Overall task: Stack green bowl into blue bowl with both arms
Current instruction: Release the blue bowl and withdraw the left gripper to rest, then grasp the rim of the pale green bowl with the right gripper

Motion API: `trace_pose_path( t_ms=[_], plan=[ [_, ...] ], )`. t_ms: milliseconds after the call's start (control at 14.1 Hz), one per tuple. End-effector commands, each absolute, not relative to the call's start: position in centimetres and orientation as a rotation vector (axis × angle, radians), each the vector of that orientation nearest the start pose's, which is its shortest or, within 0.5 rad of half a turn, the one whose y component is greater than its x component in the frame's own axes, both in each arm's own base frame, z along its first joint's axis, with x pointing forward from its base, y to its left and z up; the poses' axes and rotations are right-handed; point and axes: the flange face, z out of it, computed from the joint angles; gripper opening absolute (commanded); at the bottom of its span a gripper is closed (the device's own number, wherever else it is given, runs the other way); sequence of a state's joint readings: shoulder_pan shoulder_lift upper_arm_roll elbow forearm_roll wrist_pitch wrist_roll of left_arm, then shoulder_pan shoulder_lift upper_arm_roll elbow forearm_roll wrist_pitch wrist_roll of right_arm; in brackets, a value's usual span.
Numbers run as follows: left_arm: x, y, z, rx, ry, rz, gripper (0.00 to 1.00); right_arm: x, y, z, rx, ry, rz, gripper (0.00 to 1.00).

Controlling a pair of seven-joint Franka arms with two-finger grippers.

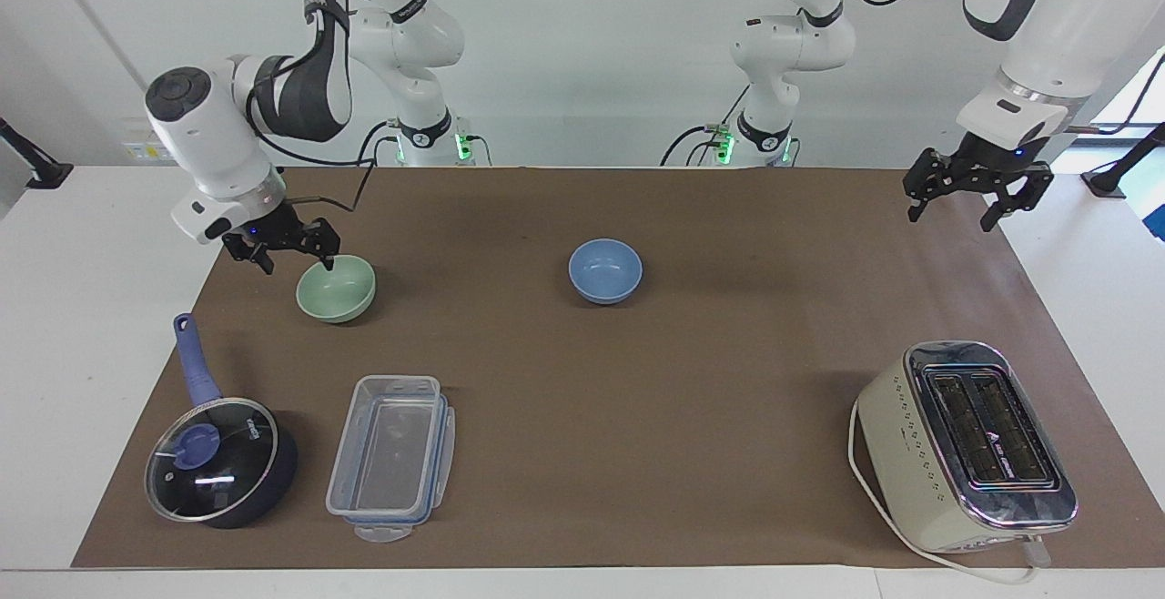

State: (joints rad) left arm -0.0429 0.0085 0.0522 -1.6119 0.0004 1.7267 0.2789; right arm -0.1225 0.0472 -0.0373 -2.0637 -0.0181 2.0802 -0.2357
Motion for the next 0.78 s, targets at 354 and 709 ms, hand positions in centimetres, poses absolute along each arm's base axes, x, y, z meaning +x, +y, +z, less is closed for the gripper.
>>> trace_pose_path(
  t_ms=[354,709],
  plan=[
    [56.0,0.2,60.6,-3.1,0.441,-0.044,1.0,53.9,-13.4,33.2,-3.115,-0.394,0.071,1.0],
    [54.5,0.0,59.8,-3.107,0.44,-0.011,1.0,52.9,-14.2,32.1,-3.09,-0.479,0.101,0.72]
  ],
)
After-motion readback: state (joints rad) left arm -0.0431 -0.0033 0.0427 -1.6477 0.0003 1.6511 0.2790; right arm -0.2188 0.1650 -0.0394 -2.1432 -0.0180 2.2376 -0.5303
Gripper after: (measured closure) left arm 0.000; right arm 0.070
